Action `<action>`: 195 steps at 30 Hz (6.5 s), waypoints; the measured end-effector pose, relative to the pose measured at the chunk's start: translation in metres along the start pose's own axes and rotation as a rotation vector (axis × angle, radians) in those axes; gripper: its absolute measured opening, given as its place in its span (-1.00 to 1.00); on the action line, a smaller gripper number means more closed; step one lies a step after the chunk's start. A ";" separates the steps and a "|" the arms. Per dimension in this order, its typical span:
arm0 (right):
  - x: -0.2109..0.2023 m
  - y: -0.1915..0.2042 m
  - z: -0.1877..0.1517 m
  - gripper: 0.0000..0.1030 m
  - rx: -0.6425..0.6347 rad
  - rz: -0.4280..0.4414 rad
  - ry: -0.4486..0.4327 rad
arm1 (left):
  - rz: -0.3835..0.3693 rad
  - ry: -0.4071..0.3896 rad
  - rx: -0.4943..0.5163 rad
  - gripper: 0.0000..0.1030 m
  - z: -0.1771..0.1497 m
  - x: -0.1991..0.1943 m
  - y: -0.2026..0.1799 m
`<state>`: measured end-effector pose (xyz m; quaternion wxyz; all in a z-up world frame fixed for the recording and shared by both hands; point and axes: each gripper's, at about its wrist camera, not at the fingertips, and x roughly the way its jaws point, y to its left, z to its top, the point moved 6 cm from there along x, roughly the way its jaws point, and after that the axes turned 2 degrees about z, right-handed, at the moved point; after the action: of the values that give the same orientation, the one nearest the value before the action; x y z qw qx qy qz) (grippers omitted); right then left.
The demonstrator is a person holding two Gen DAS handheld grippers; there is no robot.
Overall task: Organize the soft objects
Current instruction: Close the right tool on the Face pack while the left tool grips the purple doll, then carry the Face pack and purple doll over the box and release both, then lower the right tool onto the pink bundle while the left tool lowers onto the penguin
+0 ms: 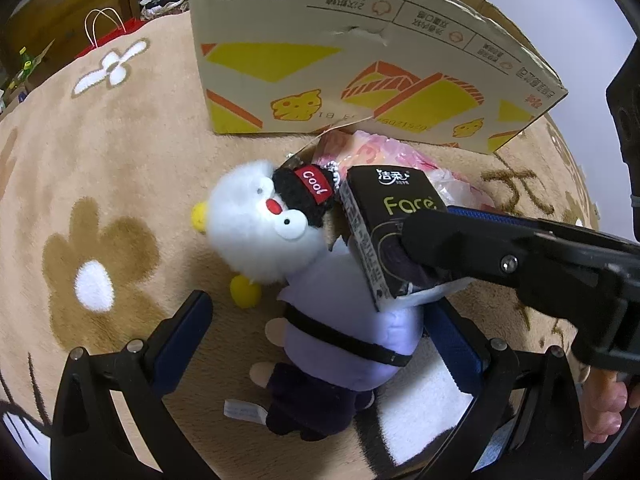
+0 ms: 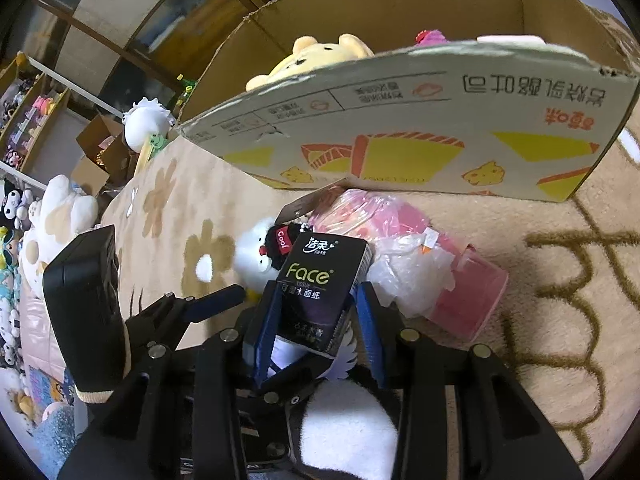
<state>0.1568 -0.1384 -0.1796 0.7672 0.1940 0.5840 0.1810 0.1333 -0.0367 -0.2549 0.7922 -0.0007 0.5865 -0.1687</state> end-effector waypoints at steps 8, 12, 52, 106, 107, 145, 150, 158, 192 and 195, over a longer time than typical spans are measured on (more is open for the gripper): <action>0.000 -0.014 -0.001 -0.44 0.095 0.042 -0.003 | 0.007 0.005 -0.004 1.00 0.000 0.002 -0.001; 0.002 -0.014 -0.002 -0.39 0.100 0.039 -0.002 | 0.012 0.006 -0.007 1.00 0.000 0.004 -0.002; -0.049 -0.028 0.001 -0.55 0.057 -0.138 -0.139 | 0.117 0.077 0.062 0.75 -0.033 0.010 -0.016; -0.204 -0.014 0.053 -0.57 -0.001 -0.209 -0.666 | 0.274 -0.635 0.133 0.16 0.125 -0.165 -0.054; -0.202 -0.014 0.055 -0.57 -0.004 -0.207 -0.666 | 0.279 -0.634 0.134 0.16 0.127 -0.163 -0.054; -0.135 -0.031 0.084 -0.55 -0.063 -0.223 -0.552 | 0.223 -0.527 0.109 0.56 0.137 -0.109 -0.034; -0.135 -0.031 0.083 -0.49 -0.058 -0.218 -0.547 | 0.233 -0.528 0.112 0.68 0.136 -0.111 -0.034; -0.134 -0.033 0.077 -0.41 -0.040 -0.227 -0.543 | 0.215 -0.498 0.103 0.77 0.131 -0.116 -0.030; -0.152 -0.003 0.019 1.00 -0.134 -0.304 -0.458 | 0.244 -0.345 0.054 0.99 0.047 -0.129 -0.010; -0.144 -0.005 0.018 1.00 -0.134 -0.315 -0.441 | 0.228 -0.331 0.045 0.99 0.044 -0.122 -0.007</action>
<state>0.1385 -0.2166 -0.0584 0.9056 0.0844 0.4125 0.0511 0.1416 -0.0194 -0.1267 0.8915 0.0557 0.4408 -0.0883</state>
